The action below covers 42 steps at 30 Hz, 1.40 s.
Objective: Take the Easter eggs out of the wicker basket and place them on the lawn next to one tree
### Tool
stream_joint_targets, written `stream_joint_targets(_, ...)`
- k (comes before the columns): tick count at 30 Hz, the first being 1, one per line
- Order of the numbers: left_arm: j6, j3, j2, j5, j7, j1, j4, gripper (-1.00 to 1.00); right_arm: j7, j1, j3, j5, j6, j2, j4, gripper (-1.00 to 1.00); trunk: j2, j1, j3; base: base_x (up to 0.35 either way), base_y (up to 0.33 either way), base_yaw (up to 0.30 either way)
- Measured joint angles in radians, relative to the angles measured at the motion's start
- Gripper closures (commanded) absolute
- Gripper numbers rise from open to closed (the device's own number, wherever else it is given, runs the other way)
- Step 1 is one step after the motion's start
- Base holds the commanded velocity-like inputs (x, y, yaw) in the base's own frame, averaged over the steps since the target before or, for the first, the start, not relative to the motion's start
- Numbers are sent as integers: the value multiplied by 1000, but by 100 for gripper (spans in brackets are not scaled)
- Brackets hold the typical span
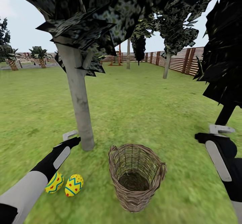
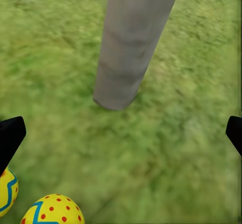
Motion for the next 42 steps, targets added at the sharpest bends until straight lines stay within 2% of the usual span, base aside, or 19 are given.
stream_joint_targets(2, 0, 0, 0, 0, 0, 0, 0, -100, -1, 47, -37, 3, 0, -5, 1, -100, 0, -1, 8, 0, 0, 0)
stream_joint_targets(7, 0, 0, 0, 0, 0, 0, 0, -100, -4, 151, -66, 5, -11, -9, 6, -100, 2, -3, 27, 0, 0, 0)
stream_joint_targets(8, 0, 0, 0, 0, -1, 0, 0, -100, -5, 192, -71, 5, -25, -9, 10, -100, 2, -4, 31, 0, 0, 0)
stream_joint_targets(12, 0, 0, 0, 0, -1, 0, 0, -100, -6, 266, -75, 5, -65, -8, 32, -100, 3, -5, 46, 0, 0, 0)
stream_joint_targets(13, 0, 0, 0, 0, -2, 0, 0, -100, -6, 296, -73, 5, -86, -5, 66, -100, 3, -6, 50, 0, 0, 0)
stream_joint_targets(16, 0, 0, 0, 0, -2, 0, 1, -100, -2, 333, -55, 12, -129, 1, 147, -100, 4, -7, 62, 0, 0, 0)
stream_joint_targets(19, 0, 0, 0, 0, -2, 0, 1, -100, 2, 352, -15, 16, -200, 10, 239, -100, 5, -9, 73, 0, 0, 0)
stream_joint_targets(20, 0, 0, 0, 0, -1, 0, 1, -100, 4, 360, 15, 16, -269, 15, 294, -100, 5, -9, 77, 0, 0, 0)
stream_joint_targets(23, -1, 0, 0, 0, -1, 0, 1, -100, 4, 366, 50, 16, -381, 26, 367, -100, 5, -10, 89, 0, 0, 0)
stream_joint_targets(24, -1, 0, 0, 0, -1, 0, 2, -100, 5, 369, 65, 16, -440, 40, 401, -100, 6, -11, 93, 0, 0, 0)
stream_joint_targets(28, 0, 0, 0, 0, -1, 0, 4, -100, 3, 372, 87, 19, -516, 75, 444, -100, 7, -13, 108, 0, 0, 0)
stream_joint_targets(32, 0, 0, 0, 0, 0, 0, 4, -100, 4, 373, 98, 20, -549, 92, 462, -100, 8, -14, 124, 0, 0, 0)
stream_joint_targets(42, -4, 0, 0, 0, 0, 0, -1, -100, 3, 374, 157, 20, -561, 97, 470, -100, 8, -14, 124, 0, 0, 0)
